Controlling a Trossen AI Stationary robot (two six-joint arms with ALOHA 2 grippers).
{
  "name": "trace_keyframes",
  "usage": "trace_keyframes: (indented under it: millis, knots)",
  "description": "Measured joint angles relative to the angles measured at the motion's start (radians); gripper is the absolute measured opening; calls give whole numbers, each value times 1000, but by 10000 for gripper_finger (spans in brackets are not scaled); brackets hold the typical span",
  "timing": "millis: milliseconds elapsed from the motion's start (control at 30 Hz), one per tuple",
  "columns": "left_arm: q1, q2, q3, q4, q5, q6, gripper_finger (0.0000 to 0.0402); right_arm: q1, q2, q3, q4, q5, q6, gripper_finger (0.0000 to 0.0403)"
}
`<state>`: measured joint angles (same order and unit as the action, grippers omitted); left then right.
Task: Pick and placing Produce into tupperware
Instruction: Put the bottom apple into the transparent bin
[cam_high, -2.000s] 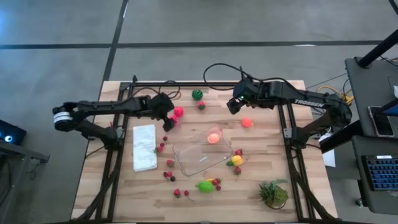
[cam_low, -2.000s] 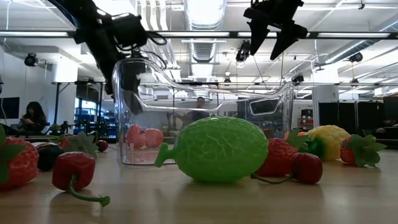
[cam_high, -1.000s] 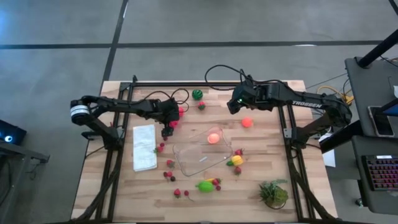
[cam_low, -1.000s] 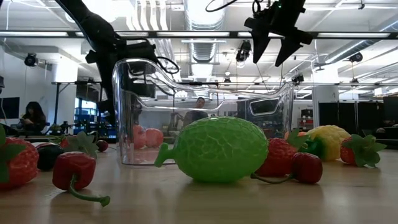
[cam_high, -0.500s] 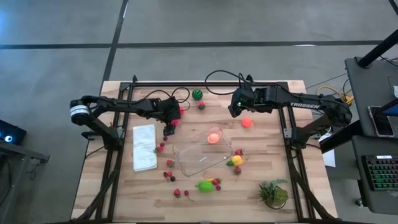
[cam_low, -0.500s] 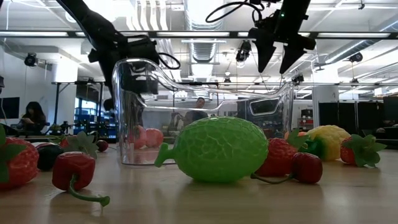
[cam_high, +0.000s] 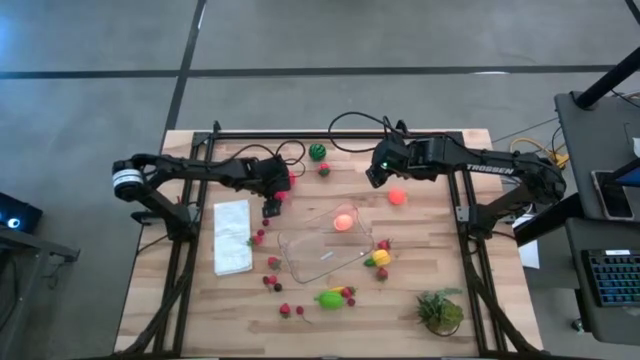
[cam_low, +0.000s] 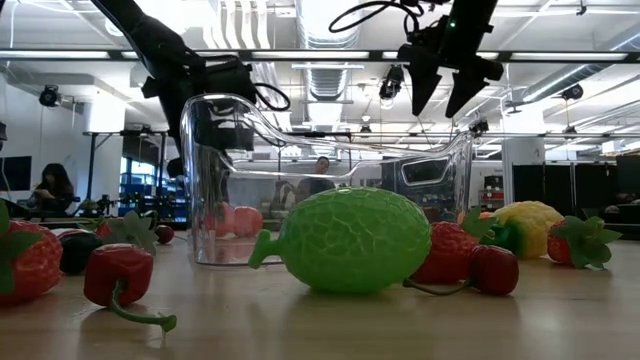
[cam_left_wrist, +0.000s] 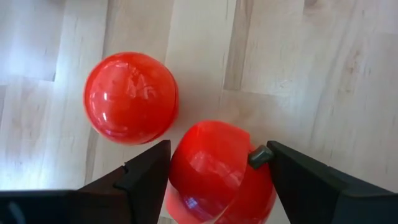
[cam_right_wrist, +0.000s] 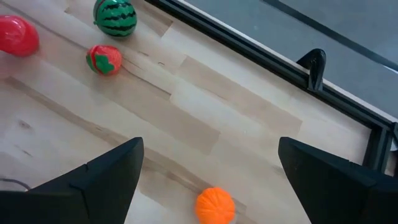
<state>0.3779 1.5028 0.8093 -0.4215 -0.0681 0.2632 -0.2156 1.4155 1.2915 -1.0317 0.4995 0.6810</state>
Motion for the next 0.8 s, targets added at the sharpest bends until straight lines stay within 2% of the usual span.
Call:
trace_keyframes:
  millis: [300,467,633,800]
  knots:
    - [-7,-17,87,-188,2,-72,244,-1,0,0,0,0,-5,365]
    - [-12,-80,167,-233,42,-127,244,-1,0,0,4,-1,-25,365]
    - [-11,-143,255,-223,198,-221,244,-1,0,2,33,-8,-60,365]
    - [-13,-164,283,-143,440,-388,244,-8,0,5,80,-9,-128,365]
